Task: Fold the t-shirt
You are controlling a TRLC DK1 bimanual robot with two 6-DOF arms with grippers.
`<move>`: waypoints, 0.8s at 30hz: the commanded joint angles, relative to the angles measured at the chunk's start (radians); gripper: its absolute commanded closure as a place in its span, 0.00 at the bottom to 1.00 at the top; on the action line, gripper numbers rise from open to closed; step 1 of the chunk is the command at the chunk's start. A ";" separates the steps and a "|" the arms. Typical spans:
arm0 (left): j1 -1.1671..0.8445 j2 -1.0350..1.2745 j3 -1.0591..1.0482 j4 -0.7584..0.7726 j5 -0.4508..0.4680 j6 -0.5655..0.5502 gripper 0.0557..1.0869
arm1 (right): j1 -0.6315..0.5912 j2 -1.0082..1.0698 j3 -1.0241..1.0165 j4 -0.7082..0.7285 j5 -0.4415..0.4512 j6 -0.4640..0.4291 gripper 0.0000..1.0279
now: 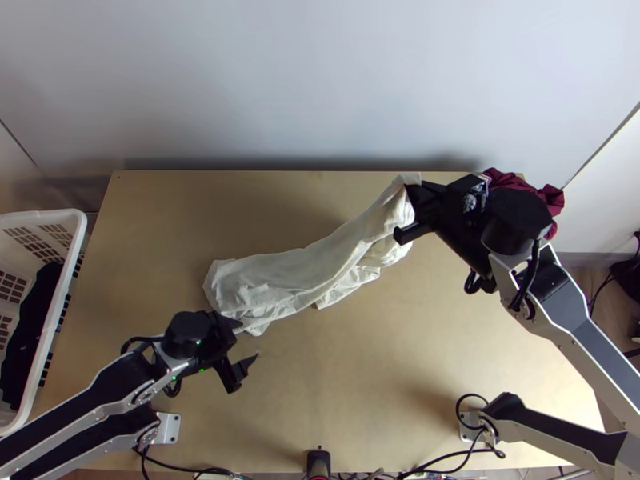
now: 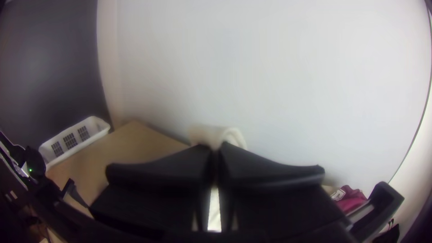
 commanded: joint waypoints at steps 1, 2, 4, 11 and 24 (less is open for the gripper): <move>-0.037 0.077 -0.047 0.123 -0.017 0.037 0.05 | -0.001 0.012 0.009 0.003 0.001 0.013 0.97; -0.018 0.103 -0.048 0.148 -0.025 0.050 0.05 | -0.001 0.012 0.009 0.001 0.000 0.013 0.97; 0.022 0.143 -0.050 0.209 -0.037 0.070 0.05 | -0.001 0.011 0.009 0.001 0.000 0.013 0.97; 0.068 0.206 -0.047 0.289 -0.055 0.083 0.05 | 0.001 0.011 -0.005 -0.002 0.000 0.020 0.97; 0.072 0.218 -0.058 0.335 -0.071 0.076 0.96 | 0.008 0.042 0.016 0.015 0.001 0.021 0.97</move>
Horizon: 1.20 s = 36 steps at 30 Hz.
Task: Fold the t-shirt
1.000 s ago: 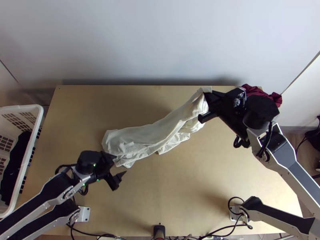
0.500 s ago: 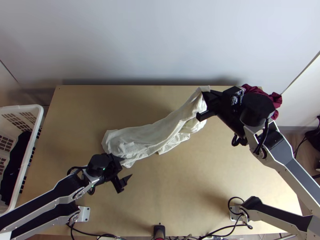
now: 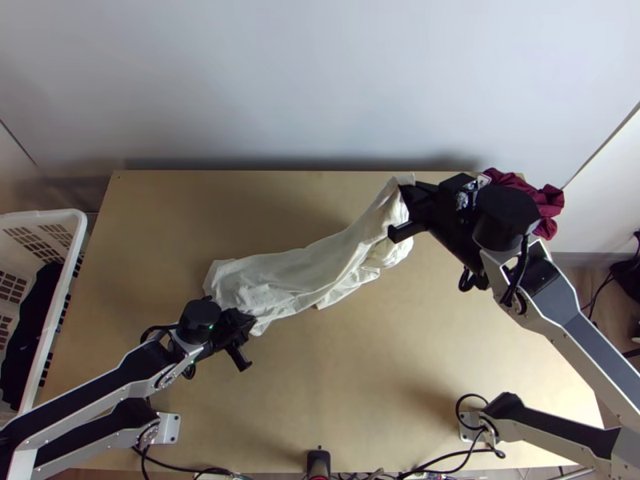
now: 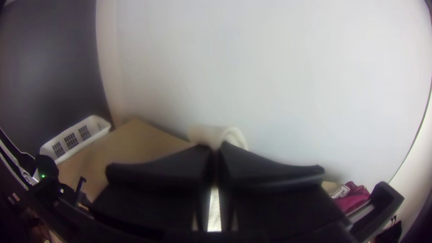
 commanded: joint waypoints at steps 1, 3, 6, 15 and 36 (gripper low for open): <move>-0.013 0.002 -0.013 0.015 0.002 -0.019 0.96 | 0.001 0.011 0.016 0.007 0.001 0.000 0.97; -0.028 -0.012 -0.019 0.008 0.002 -0.025 0.96 | -0.001 0.011 0.018 0.005 0.001 -0.001 0.97; -0.046 -0.040 -0.030 -0.003 0.000 -0.025 0.96 | -0.006 0.011 0.016 0.005 0.001 -0.001 0.97; -0.060 -0.053 -0.030 -0.011 0.000 -0.020 0.81 | -0.006 0.009 0.012 0.007 0.001 -0.001 0.97; 0.044 0.071 -0.061 0.120 -0.009 0.072 0.50 | -0.001 0.006 0.018 0.007 0.001 -0.006 0.97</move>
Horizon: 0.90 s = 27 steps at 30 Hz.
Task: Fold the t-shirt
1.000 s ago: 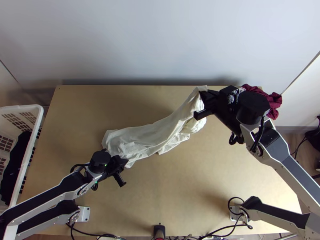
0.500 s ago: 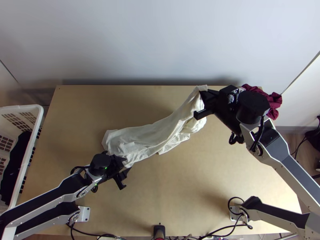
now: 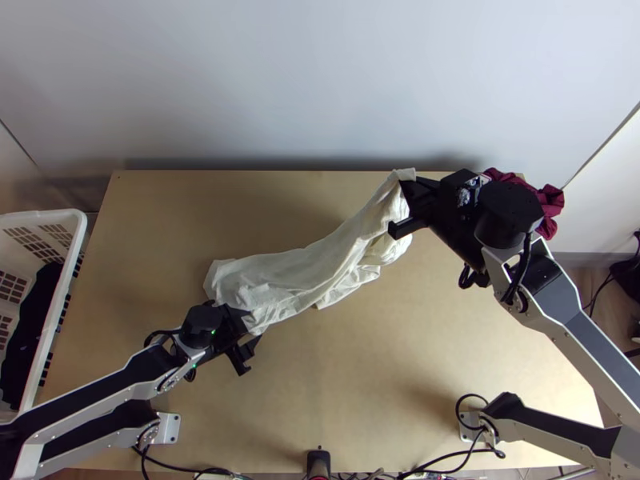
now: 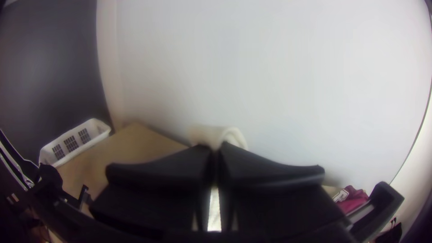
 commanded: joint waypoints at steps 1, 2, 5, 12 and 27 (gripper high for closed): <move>0.051 0.031 0.004 0.040 -0.001 0.017 0.64 | 0.000 0.002 -0.005 0.001 0.000 -0.001 0.97; 0.051 0.023 0.014 0.040 -0.001 0.007 0.72 | 0.000 0.004 -0.008 0.001 0.000 -0.001 0.97; 0.048 -0.054 0.038 0.014 0.000 -0.020 0.78 | 0.000 0.005 -0.017 0.002 0.000 -0.001 0.97; 0.035 -0.138 0.110 -0.077 0.000 -0.054 0.78 | -0.006 0.018 -0.026 0.025 0.000 -0.001 0.97; 0.165 -0.270 0.316 -0.265 0.013 -0.016 0.69 | -0.061 0.028 0.005 0.042 -0.001 -0.009 0.97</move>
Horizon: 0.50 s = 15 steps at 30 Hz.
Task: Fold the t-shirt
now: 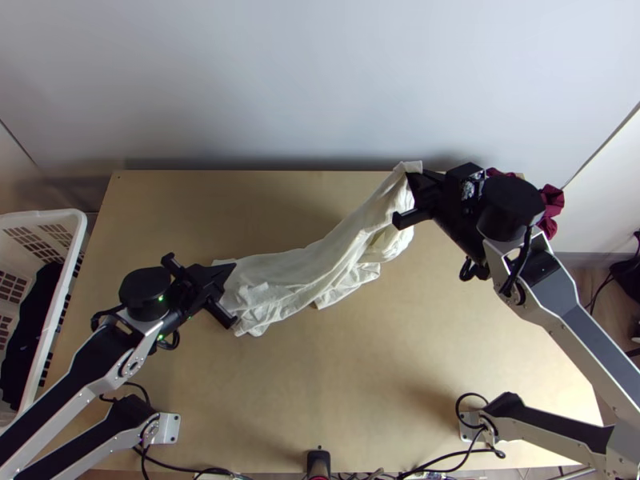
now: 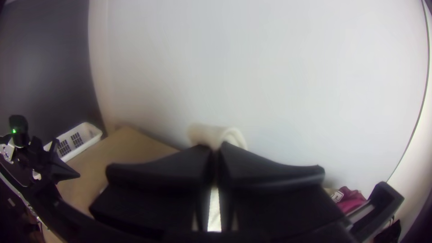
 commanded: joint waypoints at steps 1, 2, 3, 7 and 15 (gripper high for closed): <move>-0.042 -0.081 -0.051 -0.080 0.004 0.027 0.45 | -0.013 0.009 0.008 0.001 0.000 -0.004 0.97; -0.062 -0.087 -0.084 -0.079 0.005 0.019 0.28 | -0.013 0.010 0.007 0.001 0.000 -0.004 0.97; -0.076 -0.085 -0.110 -0.083 0.004 0.012 0.24 | -0.013 0.012 0.007 0.001 -0.001 -0.004 0.97; -0.150 -0.076 -0.211 -0.094 0.005 -0.065 0.24 | -0.013 0.014 0.000 0.004 0.000 -0.004 0.97; -0.223 -0.076 -0.349 -0.025 0.001 -0.089 0.24 | -0.013 0.027 -0.004 0.013 0.000 -0.004 0.97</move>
